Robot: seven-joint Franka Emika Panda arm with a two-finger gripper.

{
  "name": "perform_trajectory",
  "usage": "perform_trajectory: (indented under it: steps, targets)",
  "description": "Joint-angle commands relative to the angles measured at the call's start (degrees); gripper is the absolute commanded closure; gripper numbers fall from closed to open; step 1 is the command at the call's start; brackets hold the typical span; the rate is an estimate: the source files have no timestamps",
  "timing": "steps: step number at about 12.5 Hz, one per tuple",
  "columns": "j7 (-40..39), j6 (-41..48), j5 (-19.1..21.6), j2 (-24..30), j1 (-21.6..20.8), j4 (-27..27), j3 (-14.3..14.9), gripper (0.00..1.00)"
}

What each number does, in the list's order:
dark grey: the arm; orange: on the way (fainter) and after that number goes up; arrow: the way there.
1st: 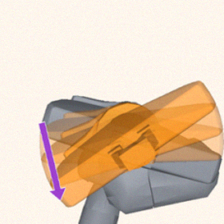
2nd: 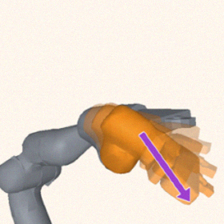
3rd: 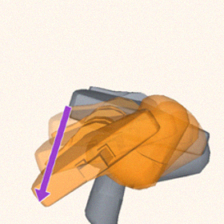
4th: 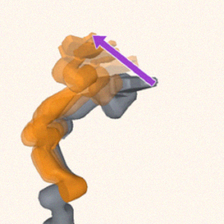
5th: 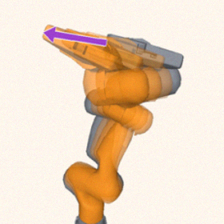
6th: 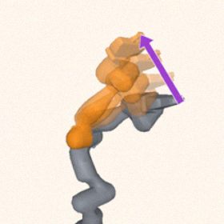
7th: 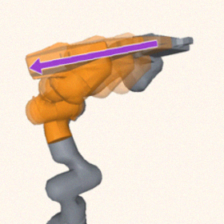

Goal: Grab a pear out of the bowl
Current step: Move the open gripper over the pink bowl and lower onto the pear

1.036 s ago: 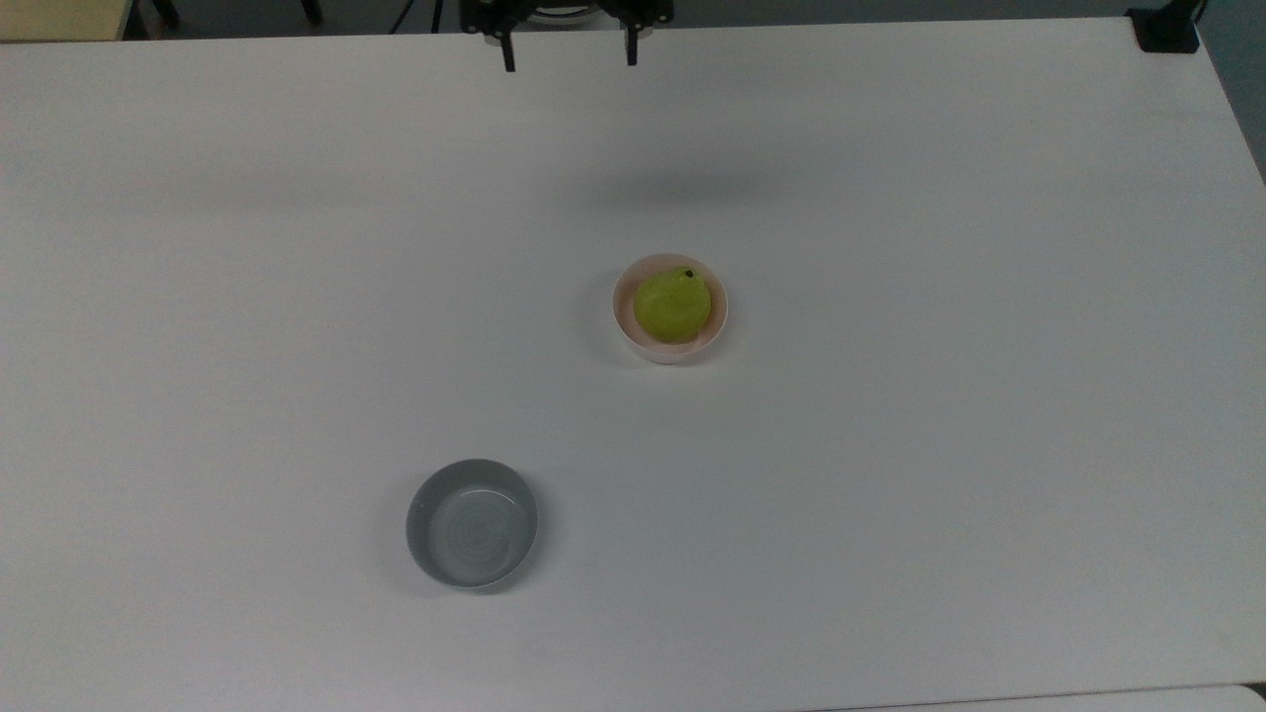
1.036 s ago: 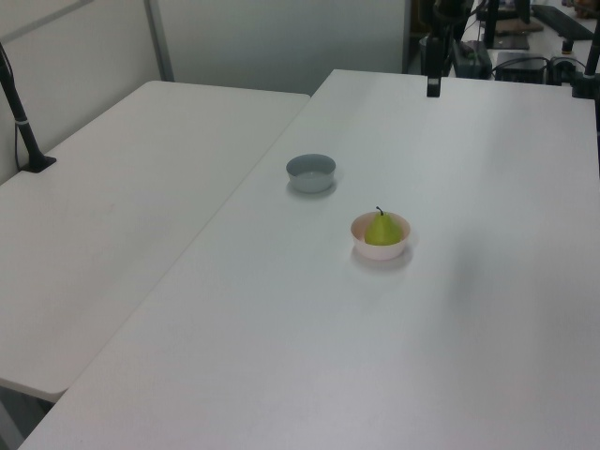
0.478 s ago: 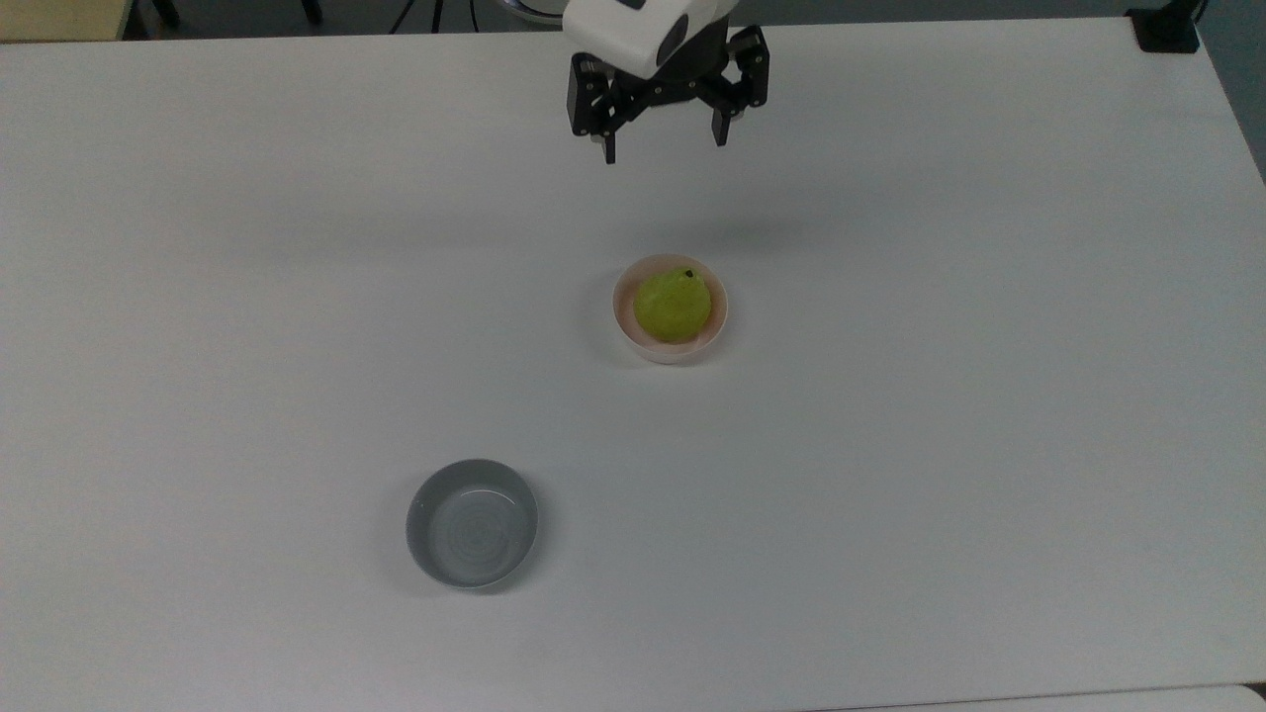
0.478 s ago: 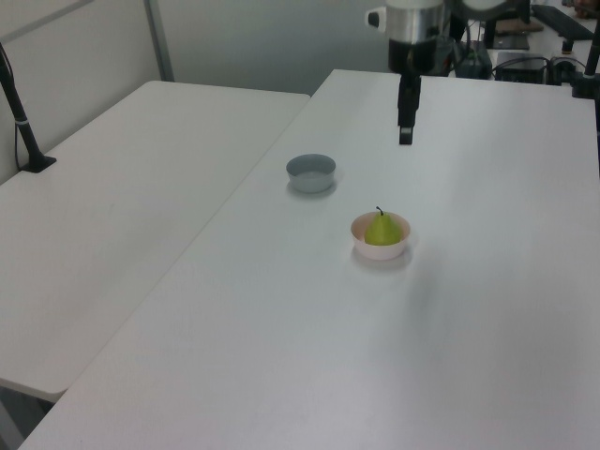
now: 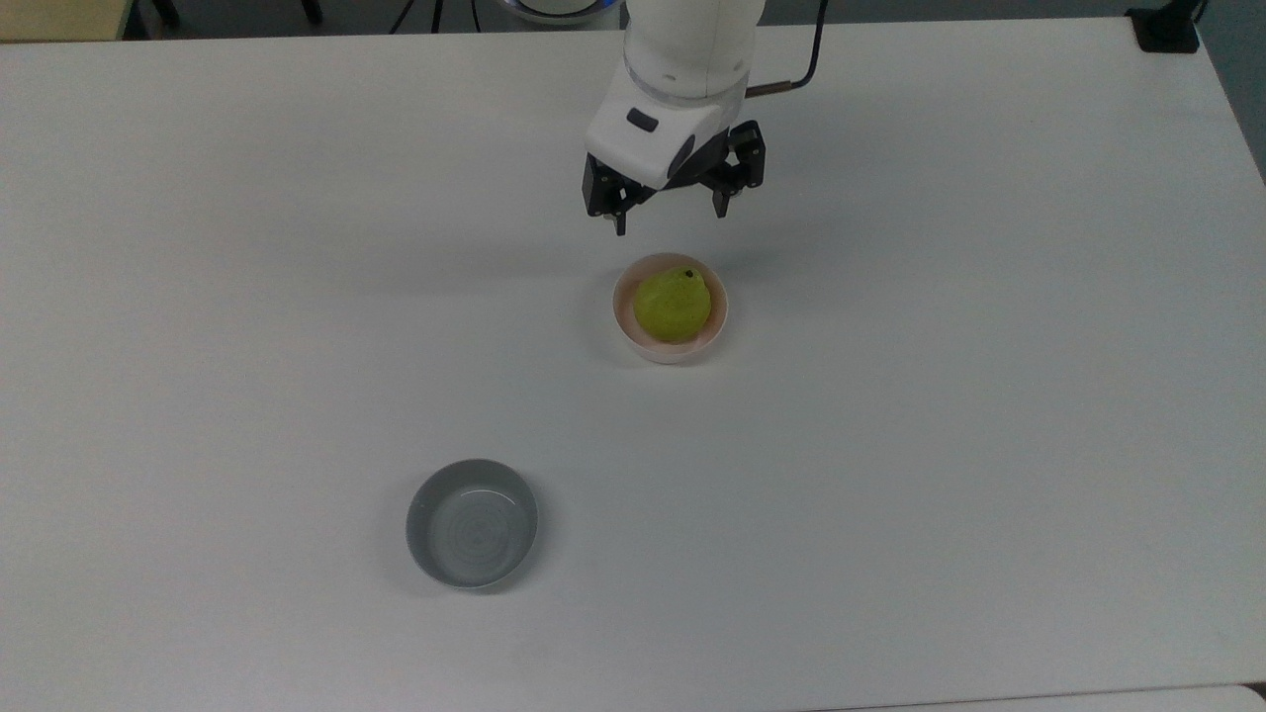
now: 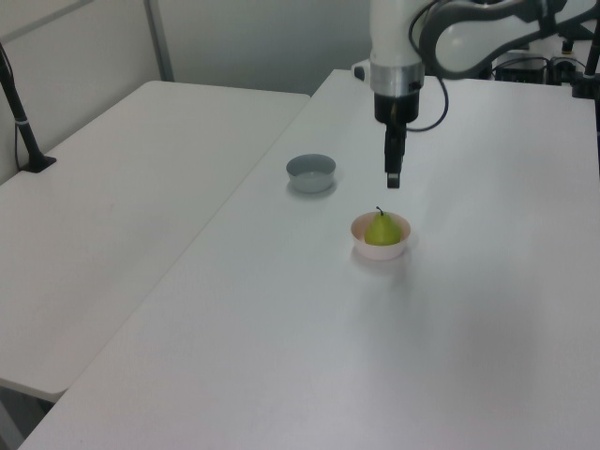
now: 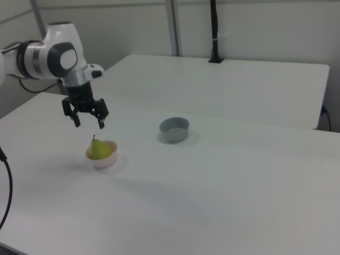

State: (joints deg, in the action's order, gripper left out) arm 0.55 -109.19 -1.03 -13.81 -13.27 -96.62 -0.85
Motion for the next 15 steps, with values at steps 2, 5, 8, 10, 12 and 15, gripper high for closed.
perform_trajectory:
  steps: [2,5,8,10,12,15]
  targets:
    - [-0.3,-4.4,-1.5,-3.0,-1.6,-1.8,0.2,0.0]
    - [-0.3,-5.8,-2.6,-5.0,-1.9,-2.0,0.2,0.0]
    - [-0.3,-6.0,-4.2,-6.8,-1.9,-2.0,0.2,0.0]
    - [-0.3,-7.4,-4.8,-7.0,-1.9,-3.1,0.2,0.0]
    - [-0.3,-10.2,-4.9,-7.0,-1.9,-4.6,0.2,0.0]
    - [-0.3,-11.0,-5.5,-7.6,-1.9,-4.6,0.2,0.0]
